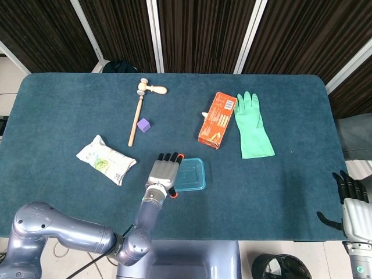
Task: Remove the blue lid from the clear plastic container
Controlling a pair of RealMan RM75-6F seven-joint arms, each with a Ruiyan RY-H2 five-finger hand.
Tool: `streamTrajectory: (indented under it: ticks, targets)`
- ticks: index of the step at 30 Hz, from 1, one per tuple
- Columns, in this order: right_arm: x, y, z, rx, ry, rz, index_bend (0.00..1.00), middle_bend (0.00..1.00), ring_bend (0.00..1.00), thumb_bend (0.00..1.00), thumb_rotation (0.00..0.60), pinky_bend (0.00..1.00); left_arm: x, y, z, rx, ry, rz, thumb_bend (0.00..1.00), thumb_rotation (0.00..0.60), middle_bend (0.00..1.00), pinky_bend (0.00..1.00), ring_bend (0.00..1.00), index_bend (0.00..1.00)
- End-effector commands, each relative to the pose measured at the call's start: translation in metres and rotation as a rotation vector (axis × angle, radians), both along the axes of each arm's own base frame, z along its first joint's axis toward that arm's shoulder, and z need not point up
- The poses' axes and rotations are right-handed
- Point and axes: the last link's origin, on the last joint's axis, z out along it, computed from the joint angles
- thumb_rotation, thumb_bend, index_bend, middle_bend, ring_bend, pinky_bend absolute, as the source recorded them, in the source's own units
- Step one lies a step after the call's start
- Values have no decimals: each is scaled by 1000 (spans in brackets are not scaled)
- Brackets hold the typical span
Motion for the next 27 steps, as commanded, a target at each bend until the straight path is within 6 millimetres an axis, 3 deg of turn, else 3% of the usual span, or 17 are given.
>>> streamTrajectory:
  ticks: [1, 13, 18, 20, 24, 27]
  targets:
    - [0, 0, 0, -1, -2, -2, 0, 0, 0, 235, 600, 0, -1, 1, 0, 0, 1, 6, 0, 600, 0, 0, 0, 0]
    - [-2, -1, 1, -1, -8, -12, 0, 0, 0, 235, 600, 0, -3, 2, -16, -20, 6, 34, 0, 600, 0, 1, 0, 0]
    - [-2, -1, 1, -2, -10, -14, 0, 0, 0, 234, 600, 0, -3, 2, -22, -17, 17, 26, 5, 600, 9, 77, 0, 0]
    - [-2, -1, 1, -2, -12, -16, 0, 0, 0, 235, 600, 0, -2, 3, -23, -14, 14, 23, 33, 600, 41, 119, 12, 0]
    - [-2, -1, 1, -3, -14, -19, 0, 0, 0, 234, 600, 0, -1, 3, -27, 1, 8, -13, 204, 600, 160, 212, 93, 7]
    - [-2, -1, 1, -3, -13, -18, 0, 0, 0, 235, 600, 0, -1, 4, -29, 25, 13, -67, 276, 600, 209, 248, 132, 25]
